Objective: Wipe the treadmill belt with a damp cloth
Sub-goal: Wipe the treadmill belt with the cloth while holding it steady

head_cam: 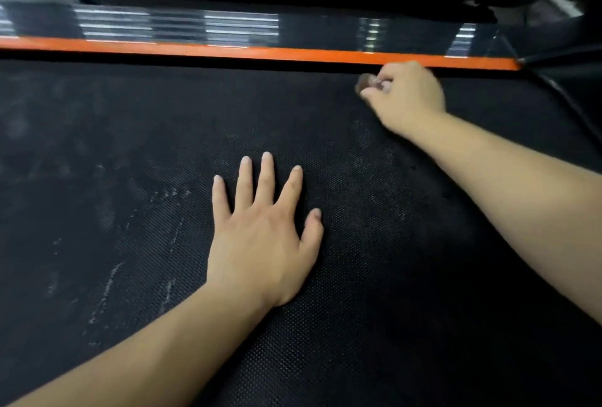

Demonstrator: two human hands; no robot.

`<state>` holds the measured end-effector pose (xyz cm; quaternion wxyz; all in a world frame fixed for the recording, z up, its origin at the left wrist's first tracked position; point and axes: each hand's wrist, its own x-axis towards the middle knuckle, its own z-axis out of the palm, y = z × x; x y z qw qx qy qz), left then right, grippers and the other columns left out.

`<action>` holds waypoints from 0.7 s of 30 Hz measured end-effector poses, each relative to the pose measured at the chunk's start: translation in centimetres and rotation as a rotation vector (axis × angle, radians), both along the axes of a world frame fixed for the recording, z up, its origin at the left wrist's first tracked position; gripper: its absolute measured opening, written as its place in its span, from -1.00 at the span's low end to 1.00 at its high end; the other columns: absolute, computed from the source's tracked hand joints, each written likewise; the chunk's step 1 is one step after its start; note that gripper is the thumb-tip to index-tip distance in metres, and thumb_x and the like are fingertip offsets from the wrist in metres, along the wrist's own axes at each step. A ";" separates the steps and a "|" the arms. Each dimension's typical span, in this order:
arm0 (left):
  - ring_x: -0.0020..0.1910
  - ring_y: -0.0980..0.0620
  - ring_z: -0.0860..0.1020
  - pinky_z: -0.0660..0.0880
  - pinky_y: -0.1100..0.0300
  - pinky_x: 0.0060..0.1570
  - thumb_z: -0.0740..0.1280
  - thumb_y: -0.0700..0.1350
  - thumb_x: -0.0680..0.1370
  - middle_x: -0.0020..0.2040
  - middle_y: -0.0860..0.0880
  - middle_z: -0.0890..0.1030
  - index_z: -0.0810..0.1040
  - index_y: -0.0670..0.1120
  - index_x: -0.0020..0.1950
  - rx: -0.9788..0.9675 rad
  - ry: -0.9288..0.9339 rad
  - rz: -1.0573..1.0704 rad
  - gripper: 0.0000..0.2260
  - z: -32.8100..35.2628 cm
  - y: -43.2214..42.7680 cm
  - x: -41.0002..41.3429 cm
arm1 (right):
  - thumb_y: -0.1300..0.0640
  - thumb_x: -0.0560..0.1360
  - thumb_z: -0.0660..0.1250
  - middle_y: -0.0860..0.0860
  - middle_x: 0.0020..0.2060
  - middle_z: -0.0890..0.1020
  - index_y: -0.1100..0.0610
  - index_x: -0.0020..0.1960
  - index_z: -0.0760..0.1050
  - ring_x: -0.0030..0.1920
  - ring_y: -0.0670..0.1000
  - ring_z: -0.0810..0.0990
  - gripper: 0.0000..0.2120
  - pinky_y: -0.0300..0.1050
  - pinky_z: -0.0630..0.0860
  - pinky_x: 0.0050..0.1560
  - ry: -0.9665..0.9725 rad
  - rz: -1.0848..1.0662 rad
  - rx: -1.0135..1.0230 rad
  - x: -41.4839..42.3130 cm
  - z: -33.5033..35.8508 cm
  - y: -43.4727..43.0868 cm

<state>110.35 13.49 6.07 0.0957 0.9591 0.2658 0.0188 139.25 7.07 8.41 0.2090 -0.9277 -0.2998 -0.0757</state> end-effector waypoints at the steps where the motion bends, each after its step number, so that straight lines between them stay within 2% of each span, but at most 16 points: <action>1: 0.63 -0.09 -0.27 -0.29 -0.20 0.56 -0.21 0.32 0.59 0.68 -0.04 -0.15 -0.08 0.17 0.65 0.001 0.001 0.002 -0.36 0.0 -0.1 0.0 | -0.18 0.48 0.36 0.05 -0.03 0.57 -0.04 -0.01 0.60 -0.05 0.10 0.53 -0.76 -0.04 0.47 -0.06 0.013 0.097 -0.022 -0.9 -0.4 0.3; 3: 0.64 -0.09 -0.26 -0.28 -0.21 0.56 -0.22 0.32 0.59 0.68 -0.03 -0.15 -0.08 0.17 0.65 0.002 -0.004 -0.001 -0.36 -0.1 0.0 0.1 | -0.19 0.49 0.35 0.05 -0.04 0.57 -0.03 -0.01 0.60 -0.05 0.10 0.53 -0.75 -0.06 0.42 -0.09 -0.006 0.102 -0.044 -0.4 -0.4 0.0; 6: 0.64 -0.09 -0.25 -0.28 -0.20 0.56 -0.20 0.32 0.59 0.68 -0.04 -0.13 -0.06 0.17 0.66 0.005 -0.010 -0.010 -0.37 -0.1 0.1 0.0 | -0.14 0.51 0.34 0.09 0.09 0.60 0.02 0.07 0.61 0.10 0.19 0.58 -0.72 -0.04 0.43 -0.04 -0.010 -0.192 -0.008 2.2 0.6 -0.1; 7: 0.64 -0.09 -0.25 -0.28 -0.21 0.56 -0.20 0.32 0.59 0.68 -0.04 -0.13 -0.05 0.17 0.66 0.006 -0.010 -0.007 -0.37 -0.1 0.1 0.0 | -0.14 0.52 0.34 0.10 0.11 0.57 0.01 0.09 0.60 0.10 0.19 0.57 -0.73 -0.03 0.43 -0.03 -0.029 -0.177 -0.018 1.9 0.4 0.2; 10: 0.64 -0.10 -0.25 -0.28 -0.21 0.56 -0.20 0.32 0.59 0.68 -0.04 -0.12 -0.05 0.16 0.66 0.000 -0.009 -0.001 -0.36 0.1 -0.1 -0.1 | -0.17 0.52 0.33 0.06 0.01 0.54 -0.04 0.04 0.59 -0.02 0.12 0.52 -0.76 -0.05 0.42 -0.06 -0.008 0.068 -0.059 -0.2 -0.4 0.1; 11: 0.64 -0.10 -0.25 -0.28 -0.21 0.56 -0.20 0.32 0.59 0.68 -0.05 -0.12 -0.05 0.16 0.66 -0.001 -0.010 -0.002 -0.36 0.0 -0.1 0.0 | -0.18 0.51 0.33 0.05 0.00 0.58 -0.03 0.05 0.60 -0.01 0.13 0.54 -0.74 -0.04 0.44 -0.05 -0.017 0.051 -0.057 0.3 -0.1 -0.5; 14: 0.64 -0.10 -0.26 -0.29 -0.21 0.56 -0.19 0.32 0.59 0.68 -0.05 -0.13 -0.06 0.15 0.66 0.001 -0.006 -0.007 -0.36 0.0 0.0 0.1 | -0.14 0.51 0.32 0.08 0.05 0.65 0.08 0.08 0.59 0.10 0.20 0.60 -0.68 -0.03 0.49 0.04 0.033 -0.300 0.026 2.9 1.4 -2.4; 15: 0.63 -0.10 -0.26 -0.29 -0.22 0.55 -0.20 0.32 0.59 0.68 -0.05 -0.14 -0.06 0.15 0.66 0.001 -0.007 -0.006 -0.36 0.0 0.0 0.1 | -0.12 0.51 0.32 0.10 0.05 0.65 0.09 0.07 0.59 0.10 0.22 0.60 -0.69 -0.03 0.48 0.04 0.019 -0.307 0.028 2.6 1.3 -2.6; 19: 0.64 -0.11 -0.25 -0.27 -0.23 0.55 -0.20 0.32 0.59 0.68 -0.06 -0.13 -0.05 0.16 0.66 -0.001 0.006 -0.003 -0.36 0.1 -0.1 0.1 | -0.14 0.52 0.35 0.12 -0.04 0.53 0.01 0.02 0.59 -0.06 0.17 0.52 -0.76 -0.02 0.44 -0.06 0.021 0.092 -0.056 -1.4 0.0 -3.6; 20: 0.64 -0.11 -0.24 -0.27 -0.23 0.55 -0.20 0.32 0.59 0.68 -0.06 -0.12 -0.05 0.15 0.66 -0.001 0.009 -0.002 -0.36 0.0 -0.1 0.2 | -0.15 0.52 0.34 0.12 -0.04 0.52 0.02 0.03 0.59 -0.06 0.17 0.51 -0.75 -0.02 0.44 -0.05 -0.001 0.109 -0.083 -1.2 0.2 -4.4; 21: 0.64 -0.11 -0.23 -0.26 -0.23 0.55 -0.19 0.32 0.59 0.68 -0.06 -0.11 -0.04 0.15 0.66 0.000 0.013 -0.002 -0.36 0.0 -0.1 0.2 | -0.15 0.53 0.33 0.15 0.00 0.52 0.05 0.05 0.59 -0.01 0.20 0.53 -0.72 0.00 0.46 -0.01 -0.023 0.031 -0.085 -0.3 0.5 -5.2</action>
